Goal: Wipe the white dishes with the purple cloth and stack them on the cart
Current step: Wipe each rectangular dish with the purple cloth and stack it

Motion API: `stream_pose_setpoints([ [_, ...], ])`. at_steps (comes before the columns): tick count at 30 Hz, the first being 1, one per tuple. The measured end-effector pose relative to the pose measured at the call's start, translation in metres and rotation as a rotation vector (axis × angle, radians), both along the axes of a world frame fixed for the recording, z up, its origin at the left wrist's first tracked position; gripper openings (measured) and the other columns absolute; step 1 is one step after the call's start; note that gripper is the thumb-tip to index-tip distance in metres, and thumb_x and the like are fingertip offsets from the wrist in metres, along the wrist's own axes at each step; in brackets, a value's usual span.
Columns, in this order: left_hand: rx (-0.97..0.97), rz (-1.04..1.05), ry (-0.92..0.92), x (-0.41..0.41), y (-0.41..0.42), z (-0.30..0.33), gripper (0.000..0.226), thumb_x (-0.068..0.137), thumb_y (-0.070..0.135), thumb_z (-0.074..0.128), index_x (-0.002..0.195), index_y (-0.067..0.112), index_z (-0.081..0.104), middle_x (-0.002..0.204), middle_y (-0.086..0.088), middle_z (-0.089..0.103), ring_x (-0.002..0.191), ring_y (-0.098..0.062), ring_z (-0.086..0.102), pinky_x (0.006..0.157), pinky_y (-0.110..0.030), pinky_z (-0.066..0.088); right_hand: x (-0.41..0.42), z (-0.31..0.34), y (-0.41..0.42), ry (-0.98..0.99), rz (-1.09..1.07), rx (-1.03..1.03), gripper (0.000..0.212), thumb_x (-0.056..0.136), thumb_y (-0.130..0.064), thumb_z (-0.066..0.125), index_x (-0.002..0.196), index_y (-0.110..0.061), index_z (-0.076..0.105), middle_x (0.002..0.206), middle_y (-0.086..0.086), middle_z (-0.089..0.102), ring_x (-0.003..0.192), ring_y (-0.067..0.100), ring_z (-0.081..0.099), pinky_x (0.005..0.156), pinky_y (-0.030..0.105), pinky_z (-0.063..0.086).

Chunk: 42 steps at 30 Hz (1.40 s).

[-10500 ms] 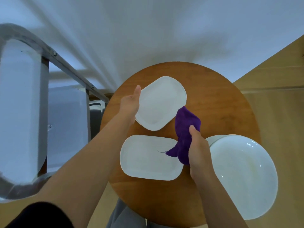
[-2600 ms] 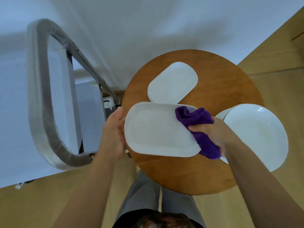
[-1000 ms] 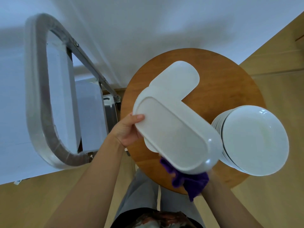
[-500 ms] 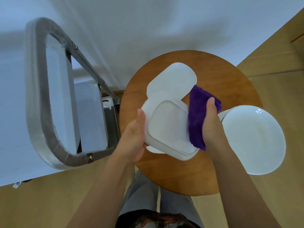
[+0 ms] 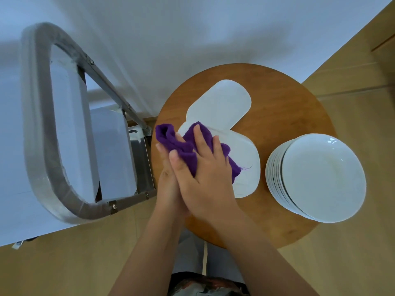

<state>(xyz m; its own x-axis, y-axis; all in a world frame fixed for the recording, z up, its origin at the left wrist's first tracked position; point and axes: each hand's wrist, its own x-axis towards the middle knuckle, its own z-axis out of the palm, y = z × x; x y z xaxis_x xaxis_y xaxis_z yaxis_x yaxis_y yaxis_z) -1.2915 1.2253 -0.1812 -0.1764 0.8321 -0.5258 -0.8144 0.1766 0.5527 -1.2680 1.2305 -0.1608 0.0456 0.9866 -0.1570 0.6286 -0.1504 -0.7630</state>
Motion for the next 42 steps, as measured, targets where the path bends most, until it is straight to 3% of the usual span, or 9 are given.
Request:
stream_pose_setpoints([
  [2, -0.065, 0.012, 0.034, -0.004, 0.000, 0.002, 0.054, 0.081, 0.056, 0.060, 0.122, 0.023, 0.050, 0.121, 0.001, 0.062, 0.103, -0.009, 0.064, 0.092, -0.029, 0.050, -0.002, 0.000, -0.006, 0.021, -0.045, -0.020, 0.055, 0.090, -0.055, 0.043, 0.137, -0.029, 0.032, 0.146, -0.005, 0.040, 0.139, 0.024, 0.027, 0.112, 0.051, 0.022],
  [4, -0.148, -0.122, 0.114, -0.017, 0.002, 0.002, 0.037, 0.090, 0.054, 0.040, 0.109, 0.027, 0.057, 0.102, 0.002, 0.072, 0.085, -0.008, 0.071, 0.068, -0.026, 0.057, 0.005, 0.001, -0.009, 0.003, -0.014, -0.026, 0.055, 0.089, -0.054, 0.040, 0.138, -0.030, 0.035, 0.146, -0.005, 0.041, 0.139, 0.024, 0.027, 0.112, 0.049, 0.022],
  [9, -0.230, -0.300, 0.303, -0.030, 0.000, 0.000, 0.050, 0.075, 0.072, 0.038, 0.074, 0.038, 0.075, 0.083, 0.003, 0.075, 0.078, -0.012, 0.072, 0.063, -0.025, 0.055, 0.019, -0.001, -0.017, -0.043, 0.029, -0.166, 0.062, 0.085, -0.059, 0.022, 0.145, -0.043, 0.020, 0.156, -0.012, 0.014, 0.145, 0.018, 0.001, 0.116, 0.050, 0.011],
  [13, -0.198, -0.213, 0.161, -0.026, -0.001, 0.001, 0.053, 0.075, 0.066, 0.045, 0.098, 0.026, 0.072, 0.099, -0.006, 0.074, 0.092, -0.021, 0.071, 0.066, -0.031, 0.058, 0.031, -0.012, -0.021, -0.126, -0.053, -0.232, 0.067, 0.085, -0.067, 0.014, 0.147, -0.043, 0.007, 0.158, -0.011, -0.003, 0.143, 0.019, -0.010, 0.115, 0.044, -0.001],
  [16, -0.132, -0.194, 0.187, -0.032, 0.004, -0.002, 0.050, 0.076, 0.058, 0.046, 0.107, 0.023, 0.063, 0.101, -0.003, 0.074, 0.092, -0.017, 0.071, 0.064, -0.028, 0.058, 0.051, -0.023, -0.018, 0.066, -0.262, -0.372, 0.067, 0.089, -0.063, 0.024, 0.148, -0.038, 0.003, 0.158, -0.009, -0.007, 0.144, 0.020, -0.011, 0.114, 0.039, 0.003],
  [25, -0.134, -0.420, 0.301, -0.047, 0.007, 0.001, 0.046, 0.076, 0.059, 0.042, 0.103, 0.030, 0.067, 0.103, -0.002, 0.073, 0.095, -0.018, 0.070, 0.070, -0.030, 0.059, 0.085, -0.029, 0.031, 0.090, -0.436, -0.302, 0.060, 0.097, -0.050, 0.030, 0.150, -0.025, 0.016, 0.152, 0.000, 0.030, 0.139, 0.027, 0.025, 0.112, 0.049, 0.025],
  [33, -0.119, -0.468, 0.456, -0.043, 0.002, 0.004, 0.037, 0.076, 0.062, 0.043, 0.083, 0.044, 0.074, 0.095, -0.003, 0.074, 0.090, -0.018, 0.071, 0.075, -0.033, 0.057, 0.049, -0.004, 0.050, -0.059, 0.108, -0.126, 0.051, 0.093, -0.054, 0.034, 0.140, -0.033, 0.035, 0.137, -0.007, 0.047, 0.131, 0.023, 0.035, 0.105, 0.054, 0.033],
  [38, -0.064, -0.554, 0.502, -0.051, 0.007, 0.009, 0.037, 0.081, 0.058, 0.046, 0.090, 0.037, 0.075, 0.098, -0.006, 0.074, 0.092, -0.019, 0.070, 0.072, -0.024, 0.056, 0.061, -0.001, 0.053, 0.056, 0.270, -0.133, 0.031, 0.092, -0.052, 0.044, 0.113, -0.030, 0.052, 0.096, -0.015, 0.057, 0.094, 0.014, 0.055, 0.078, 0.036, 0.051],
  [42, -0.084, -0.583, 0.479, -0.047, 0.001, 0.010, 0.037, 0.074, 0.058, 0.049, 0.081, 0.035, 0.077, 0.087, -0.003, 0.075, 0.079, -0.015, 0.072, 0.062, -0.020, 0.054, 0.072, -0.004, 0.063, 0.048, 0.233, -0.231, 0.024, 0.092, -0.055, 0.041, 0.085, -0.033, 0.046, 0.072, -0.018, 0.053, 0.069, 0.005, 0.054, 0.055, 0.018, 0.038],
])
